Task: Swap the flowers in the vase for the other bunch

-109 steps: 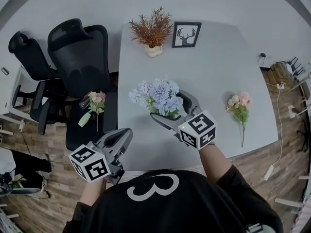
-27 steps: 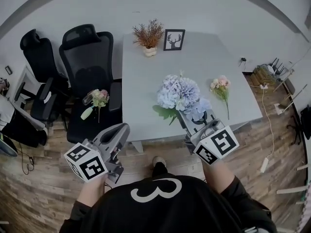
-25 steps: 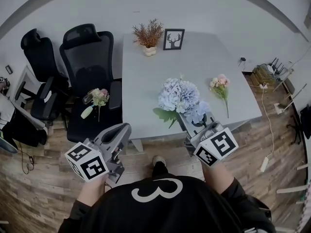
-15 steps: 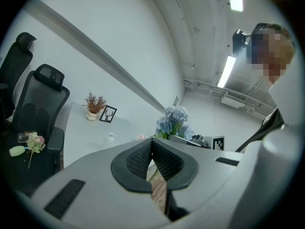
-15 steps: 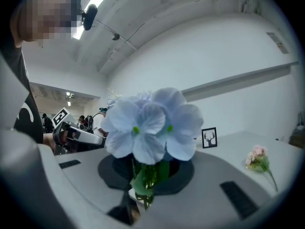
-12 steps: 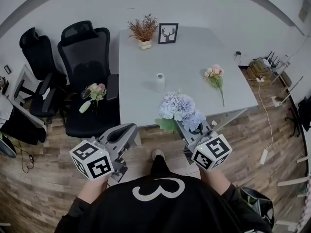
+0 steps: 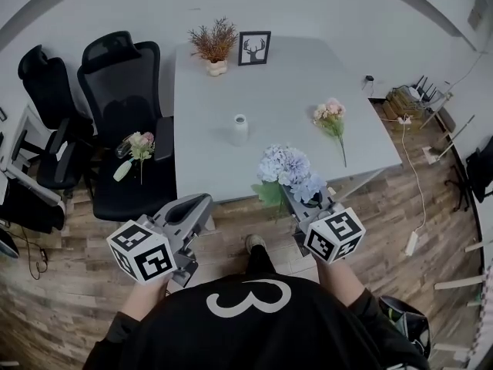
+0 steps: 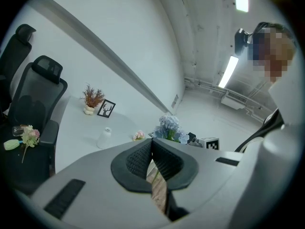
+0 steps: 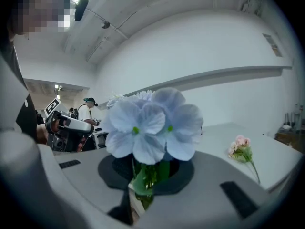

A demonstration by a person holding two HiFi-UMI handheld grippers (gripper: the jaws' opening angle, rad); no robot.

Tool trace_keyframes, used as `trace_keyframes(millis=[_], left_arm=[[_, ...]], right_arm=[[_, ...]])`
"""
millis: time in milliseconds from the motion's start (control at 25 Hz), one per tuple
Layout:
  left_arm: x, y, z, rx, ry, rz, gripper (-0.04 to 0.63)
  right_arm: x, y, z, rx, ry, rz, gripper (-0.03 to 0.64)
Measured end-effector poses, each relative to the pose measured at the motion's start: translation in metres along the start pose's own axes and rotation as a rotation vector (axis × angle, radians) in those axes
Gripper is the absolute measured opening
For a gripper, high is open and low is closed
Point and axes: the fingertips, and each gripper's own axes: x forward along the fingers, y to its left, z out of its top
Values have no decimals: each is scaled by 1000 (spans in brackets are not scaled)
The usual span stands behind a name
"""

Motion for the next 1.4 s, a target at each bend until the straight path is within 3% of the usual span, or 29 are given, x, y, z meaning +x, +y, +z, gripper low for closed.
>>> trace_keyframes(millis=[320,640,1400], left_arm=[[61,26,9,-38,23,14,12],[116,68,23,-57,47,55,12],[202,157,16,-212,73,180,11]], right_arm=[[35,-85,-2,44,56,-40,66],[104,-153,-2,80,113,-5,66],[240,-255,-97,297,331,9,71]])
